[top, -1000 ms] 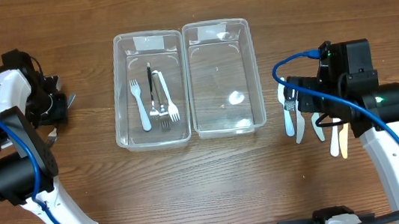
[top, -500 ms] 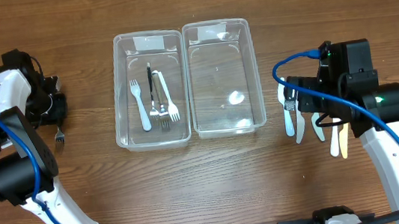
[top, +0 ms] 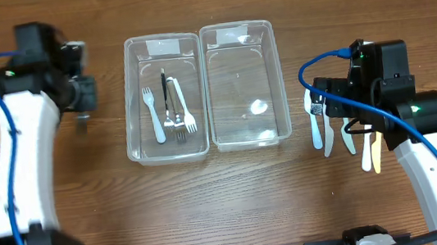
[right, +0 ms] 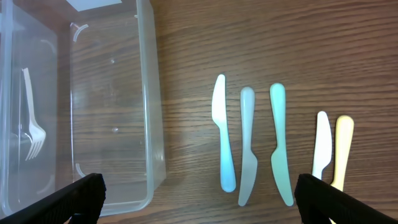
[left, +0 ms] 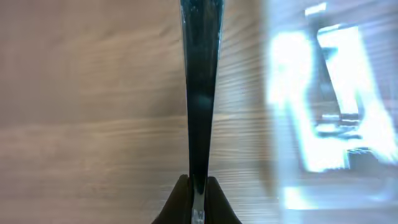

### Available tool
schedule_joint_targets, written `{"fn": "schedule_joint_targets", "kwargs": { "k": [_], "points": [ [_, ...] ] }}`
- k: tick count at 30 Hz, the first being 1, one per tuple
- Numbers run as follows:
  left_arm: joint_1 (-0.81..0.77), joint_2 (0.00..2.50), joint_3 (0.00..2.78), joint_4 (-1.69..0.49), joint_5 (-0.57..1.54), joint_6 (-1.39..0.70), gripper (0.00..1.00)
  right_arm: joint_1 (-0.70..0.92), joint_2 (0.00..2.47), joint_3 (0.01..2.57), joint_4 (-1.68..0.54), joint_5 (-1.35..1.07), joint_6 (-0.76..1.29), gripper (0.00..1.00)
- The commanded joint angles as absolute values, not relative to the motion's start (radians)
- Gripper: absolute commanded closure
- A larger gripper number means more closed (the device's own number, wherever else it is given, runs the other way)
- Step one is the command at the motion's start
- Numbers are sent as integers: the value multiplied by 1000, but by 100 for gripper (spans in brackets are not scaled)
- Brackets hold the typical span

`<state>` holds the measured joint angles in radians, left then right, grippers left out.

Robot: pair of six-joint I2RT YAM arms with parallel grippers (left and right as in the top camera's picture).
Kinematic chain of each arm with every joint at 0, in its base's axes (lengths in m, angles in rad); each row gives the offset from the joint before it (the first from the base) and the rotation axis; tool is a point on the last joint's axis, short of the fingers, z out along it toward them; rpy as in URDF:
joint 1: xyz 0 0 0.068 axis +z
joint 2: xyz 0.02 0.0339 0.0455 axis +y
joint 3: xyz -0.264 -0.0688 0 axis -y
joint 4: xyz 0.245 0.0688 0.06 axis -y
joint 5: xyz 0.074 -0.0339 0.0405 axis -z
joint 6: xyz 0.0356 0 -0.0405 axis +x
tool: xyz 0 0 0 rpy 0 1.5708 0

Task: Pack container
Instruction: 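Place the metal fork into the left container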

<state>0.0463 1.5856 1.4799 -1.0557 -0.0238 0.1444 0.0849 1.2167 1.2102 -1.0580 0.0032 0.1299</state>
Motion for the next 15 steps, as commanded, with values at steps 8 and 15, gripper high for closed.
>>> {"fn": "schedule_joint_targets", "kwargs": {
  "k": [8, 15],
  "points": [
    [-260, 1660, 1490, -954, -9, -73, 96, 83, 1216, 1238, -1075, -1, 126, 0],
    [-276, 1866, 1490, -917, 0, -75, 82, 83, 1216, 1238, -1087, -1, 126, 0]
  ]
}}
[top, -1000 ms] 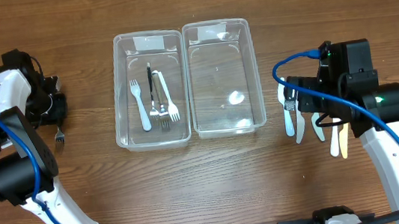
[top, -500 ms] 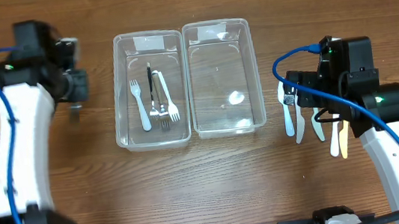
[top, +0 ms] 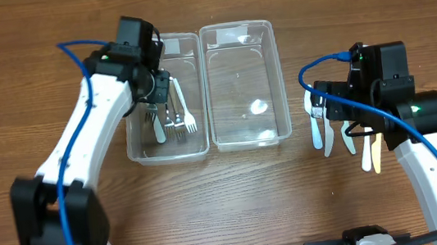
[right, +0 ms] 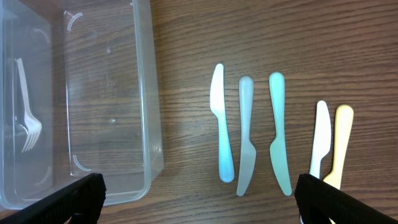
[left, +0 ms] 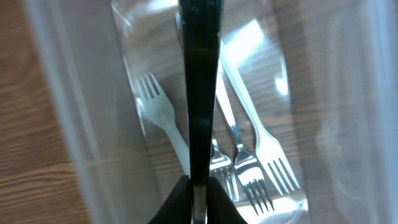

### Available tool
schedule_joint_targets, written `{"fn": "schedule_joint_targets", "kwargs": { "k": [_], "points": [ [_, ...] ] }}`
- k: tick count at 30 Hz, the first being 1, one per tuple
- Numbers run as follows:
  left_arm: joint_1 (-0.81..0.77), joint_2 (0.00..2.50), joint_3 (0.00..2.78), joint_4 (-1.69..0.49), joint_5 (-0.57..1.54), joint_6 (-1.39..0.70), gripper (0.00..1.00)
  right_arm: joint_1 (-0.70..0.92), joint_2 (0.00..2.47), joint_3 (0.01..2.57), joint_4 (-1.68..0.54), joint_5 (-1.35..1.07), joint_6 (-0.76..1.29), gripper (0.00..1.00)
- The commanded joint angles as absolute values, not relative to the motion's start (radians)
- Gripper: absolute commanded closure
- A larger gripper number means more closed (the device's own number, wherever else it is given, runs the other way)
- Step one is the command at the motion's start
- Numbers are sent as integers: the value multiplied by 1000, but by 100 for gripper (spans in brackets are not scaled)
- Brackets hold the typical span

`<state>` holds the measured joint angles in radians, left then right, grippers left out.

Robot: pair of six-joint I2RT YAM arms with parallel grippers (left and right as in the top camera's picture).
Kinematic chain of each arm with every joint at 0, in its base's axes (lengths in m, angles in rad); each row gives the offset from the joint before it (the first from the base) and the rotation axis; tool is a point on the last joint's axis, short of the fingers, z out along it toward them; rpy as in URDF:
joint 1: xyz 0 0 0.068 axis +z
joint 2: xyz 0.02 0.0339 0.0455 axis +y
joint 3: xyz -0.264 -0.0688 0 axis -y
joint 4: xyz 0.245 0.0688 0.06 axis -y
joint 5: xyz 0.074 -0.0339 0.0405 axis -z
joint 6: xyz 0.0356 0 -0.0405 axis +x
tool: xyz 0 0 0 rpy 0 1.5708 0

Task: Pack container
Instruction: 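Place the metal fork into the left container, then withdraw the left gripper and move the right gripper toward the knives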

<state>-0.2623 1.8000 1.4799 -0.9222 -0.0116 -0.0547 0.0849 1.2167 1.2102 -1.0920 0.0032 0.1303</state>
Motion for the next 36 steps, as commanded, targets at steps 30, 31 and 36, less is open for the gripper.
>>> {"fn": "schedule_joint_targets", "kwargs": {
  "k": [30, 31, 36],
  "points": [
    [154, 1275, 1836, -1386, 19, -23, 0, -113, 1559, 1355, -1155, -1, 155, 0],
    [154, 1276, 1821, -1385, 19, -23, 0, -146, 1563, 1355, -1154, -2, 151, 0],
    [154, 1294, 1776, -1381, 14, -22, 0, -267, 1567, 1348, -1140, -2, 84, 0]
  ]
}}
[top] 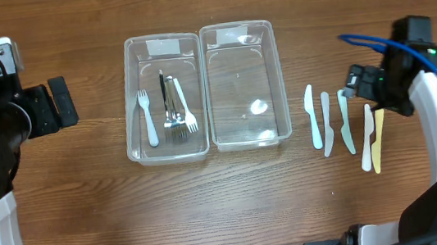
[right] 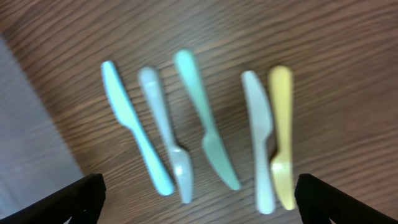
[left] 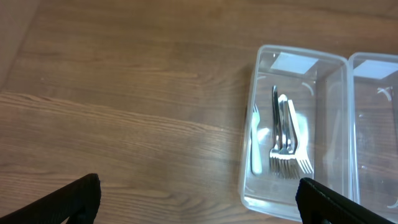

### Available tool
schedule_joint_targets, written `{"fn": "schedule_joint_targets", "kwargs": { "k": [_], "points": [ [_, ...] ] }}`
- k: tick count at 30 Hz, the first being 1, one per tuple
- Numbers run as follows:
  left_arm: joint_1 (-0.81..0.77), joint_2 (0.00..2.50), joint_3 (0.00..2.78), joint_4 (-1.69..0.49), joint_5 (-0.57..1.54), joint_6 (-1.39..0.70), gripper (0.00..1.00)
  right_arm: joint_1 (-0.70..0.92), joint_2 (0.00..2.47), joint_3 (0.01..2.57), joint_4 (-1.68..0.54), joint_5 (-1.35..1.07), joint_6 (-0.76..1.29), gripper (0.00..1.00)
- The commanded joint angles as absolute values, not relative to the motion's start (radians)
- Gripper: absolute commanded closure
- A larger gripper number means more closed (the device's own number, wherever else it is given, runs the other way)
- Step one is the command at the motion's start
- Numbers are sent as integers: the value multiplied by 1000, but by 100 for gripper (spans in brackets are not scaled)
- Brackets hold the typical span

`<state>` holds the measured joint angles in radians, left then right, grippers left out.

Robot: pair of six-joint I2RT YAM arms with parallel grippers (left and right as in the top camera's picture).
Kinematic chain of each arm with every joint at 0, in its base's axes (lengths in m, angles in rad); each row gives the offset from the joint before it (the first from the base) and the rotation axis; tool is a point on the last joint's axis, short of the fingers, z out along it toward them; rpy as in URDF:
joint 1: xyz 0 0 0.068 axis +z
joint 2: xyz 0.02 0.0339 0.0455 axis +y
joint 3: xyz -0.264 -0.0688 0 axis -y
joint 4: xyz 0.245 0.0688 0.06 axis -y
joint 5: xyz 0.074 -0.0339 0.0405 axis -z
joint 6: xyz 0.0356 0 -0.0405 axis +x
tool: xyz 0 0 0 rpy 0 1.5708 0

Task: Pack container
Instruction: 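Withdraw the left gripper and move the right gripper toward the knives, then lower the right gripper over the pale blue plastic knife handle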

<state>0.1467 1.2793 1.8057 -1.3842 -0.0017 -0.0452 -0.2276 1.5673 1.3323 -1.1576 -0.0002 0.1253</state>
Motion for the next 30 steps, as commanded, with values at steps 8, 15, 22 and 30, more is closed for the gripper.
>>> {"fn": "schedule_joint_targets", "kwargs": {
  "k": [8, 15, 22, 30],
  "points": [
    [156, 1346, 1768, -1372, 19, -22, 0, -376, 1644, 1345, -1102, -2, 47, 0],
    [157, 1355, 1768, -1364, 19, -22, 0, -376, 1742, 1346, -1113, -3, 46, 0],
    [157, 1355, 1768, -1357, 19, -22, 0, -295, 1769, 1345, -1086, -1, -9, 0],
    [157, 1355, 1768, -1357, 20, -22, 0, -254, 1861, 1346, -1024, -2, -35, 1]
  ]
}}
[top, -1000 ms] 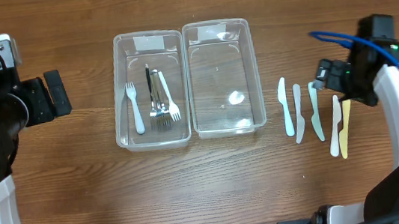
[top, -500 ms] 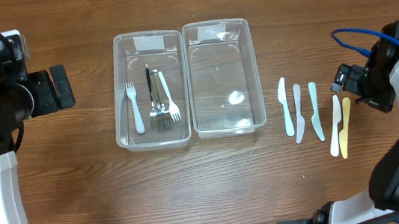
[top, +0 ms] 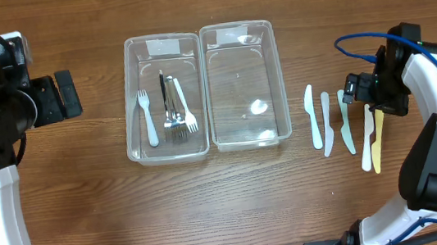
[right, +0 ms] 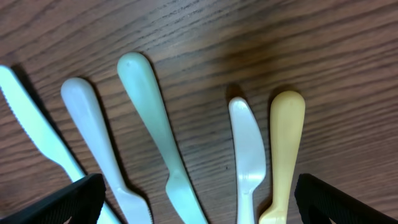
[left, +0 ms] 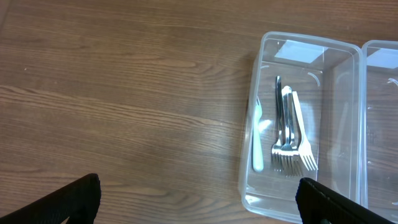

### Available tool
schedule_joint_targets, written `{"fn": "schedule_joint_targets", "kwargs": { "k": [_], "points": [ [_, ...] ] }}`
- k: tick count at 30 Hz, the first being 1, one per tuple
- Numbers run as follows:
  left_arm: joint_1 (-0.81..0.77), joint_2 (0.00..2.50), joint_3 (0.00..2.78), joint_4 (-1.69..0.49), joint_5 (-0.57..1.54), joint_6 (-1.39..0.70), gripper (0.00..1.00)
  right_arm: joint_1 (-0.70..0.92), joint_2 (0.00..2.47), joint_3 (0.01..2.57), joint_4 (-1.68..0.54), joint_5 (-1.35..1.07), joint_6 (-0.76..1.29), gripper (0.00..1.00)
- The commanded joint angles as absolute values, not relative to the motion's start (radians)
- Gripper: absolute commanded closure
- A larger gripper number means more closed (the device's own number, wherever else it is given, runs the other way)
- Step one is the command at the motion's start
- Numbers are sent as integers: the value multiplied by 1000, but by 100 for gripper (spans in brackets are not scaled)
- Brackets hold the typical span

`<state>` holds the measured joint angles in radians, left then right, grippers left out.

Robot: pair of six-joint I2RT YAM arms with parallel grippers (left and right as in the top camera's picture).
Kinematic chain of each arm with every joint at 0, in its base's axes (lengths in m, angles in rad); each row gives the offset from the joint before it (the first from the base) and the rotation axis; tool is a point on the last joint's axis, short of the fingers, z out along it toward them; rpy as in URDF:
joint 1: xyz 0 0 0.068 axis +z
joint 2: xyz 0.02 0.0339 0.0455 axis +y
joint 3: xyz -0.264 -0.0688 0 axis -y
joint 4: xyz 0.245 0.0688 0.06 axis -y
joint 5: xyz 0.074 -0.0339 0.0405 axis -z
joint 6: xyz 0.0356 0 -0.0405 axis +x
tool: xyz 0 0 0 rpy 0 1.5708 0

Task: Pack container
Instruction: 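Lower the right gripper over the pale blue plastic knife handle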

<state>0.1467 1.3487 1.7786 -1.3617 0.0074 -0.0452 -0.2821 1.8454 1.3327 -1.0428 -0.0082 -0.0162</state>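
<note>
Two clear tubs stand side by side. The left tub (top: 133,140) holds several forks (top: 169,107), seen too as the forks (left: 285,140) in the left wrist view. The right tub (top: 279,74) has nothing in it. To its right lie several plastic knives in a row: pale blue (top: 312,117), grey (top: 327,122), green (top: 345,120), white (top: 365,140) and yellow (top: 377,139). My right gripper (right: 199,202) hangs open close over the green knife (right: 155,149), white knife (right: 249,155) and yellow knife (right: 283,149). My left gripper (top: 44,101) is open, far left of the tubs.
Bare wooden table (top: 87,203) lies left of and in front of the tubs. A blue cable (top: 358,41) loops by the right wrist. The left tub's near wall (left: 298,208) shows at the lower right of the left wrist view.
My right gripper has come down closer to the knives, which now fill its view. The left arm has shifted only slightly. Both grippers are still open and empty.
My left gripper was shut on a dark-handled utensil left of the tubs, then held it over the left tub. By 1.0 s ago it was open, empty and back at the left. My right gripper stayed open, moved from beside the right tub to the knives, now lower.
</note>
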Motion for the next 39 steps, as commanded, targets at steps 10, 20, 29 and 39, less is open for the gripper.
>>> {"fn": "schedule_joint_targets", "kwargs": {
  "k": [10, 20, 29, 39],
  "points": [
    [157, 1355, 1768, -1358, 20, -22, 0, -210, 1865, 1345, -984, -2, -35, 1],
    [157, 1355, 1768, -1358, 20, -22, 0, -205, 1865, 1267, -933, -2, -35, 1],
    [157, 1355, 1768, -1358, 20, -22, 0, -202, 1865, 1193, -878, -33, -34, 2],
    [157, 1355, 1768, -1362, 20, -22, 0, -202, 1865, 1155, -846, -31, -28, 31]
  ]
}}
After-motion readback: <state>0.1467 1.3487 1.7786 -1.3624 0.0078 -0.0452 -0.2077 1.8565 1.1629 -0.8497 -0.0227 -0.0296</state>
